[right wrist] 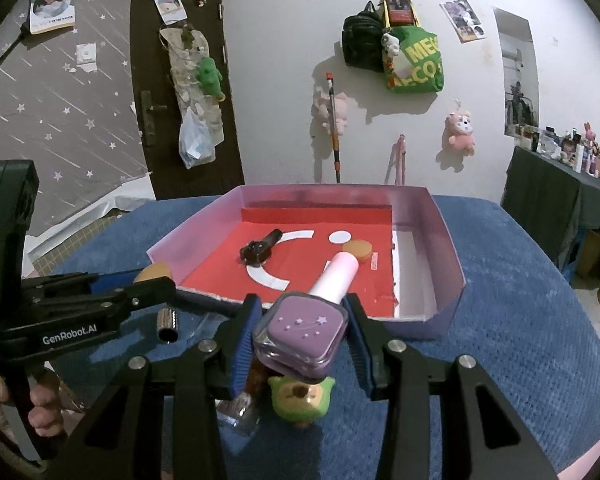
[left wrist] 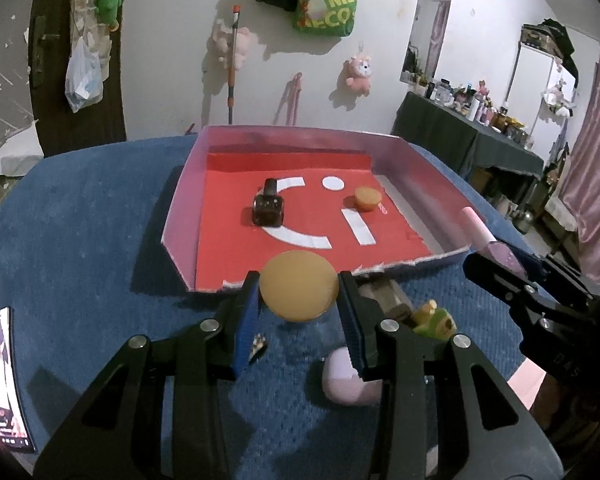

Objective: Organize rigid objects
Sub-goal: 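Carry the tan sponge and lilac polish bottle over the red tray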

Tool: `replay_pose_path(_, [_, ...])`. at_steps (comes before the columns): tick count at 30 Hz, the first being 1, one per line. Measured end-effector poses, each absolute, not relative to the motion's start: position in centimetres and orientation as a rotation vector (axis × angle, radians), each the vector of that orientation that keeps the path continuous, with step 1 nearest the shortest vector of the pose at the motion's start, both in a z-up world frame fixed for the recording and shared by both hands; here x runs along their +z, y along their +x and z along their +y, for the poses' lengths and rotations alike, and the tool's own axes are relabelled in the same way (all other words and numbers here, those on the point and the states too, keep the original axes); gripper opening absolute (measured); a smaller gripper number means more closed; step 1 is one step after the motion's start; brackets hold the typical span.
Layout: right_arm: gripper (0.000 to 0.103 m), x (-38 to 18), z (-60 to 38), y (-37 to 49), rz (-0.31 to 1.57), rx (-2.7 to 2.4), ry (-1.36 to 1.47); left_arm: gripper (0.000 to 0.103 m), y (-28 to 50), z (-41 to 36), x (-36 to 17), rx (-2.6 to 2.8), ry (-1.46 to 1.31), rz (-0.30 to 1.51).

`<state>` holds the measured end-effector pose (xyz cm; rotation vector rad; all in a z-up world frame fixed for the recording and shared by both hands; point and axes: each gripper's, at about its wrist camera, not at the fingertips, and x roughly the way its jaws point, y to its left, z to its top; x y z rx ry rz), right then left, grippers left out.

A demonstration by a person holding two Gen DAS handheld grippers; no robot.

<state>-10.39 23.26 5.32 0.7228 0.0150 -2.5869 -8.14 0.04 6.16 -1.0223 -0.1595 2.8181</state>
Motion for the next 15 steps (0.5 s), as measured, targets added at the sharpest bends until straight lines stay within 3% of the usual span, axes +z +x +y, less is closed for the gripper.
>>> replay_pose_path(15, [0.045,5.8,23.1,-15.3,0.006,-2.530,0.838,0.036,-12.6,0.1,7.1,2.791,-1.075,-0.151])
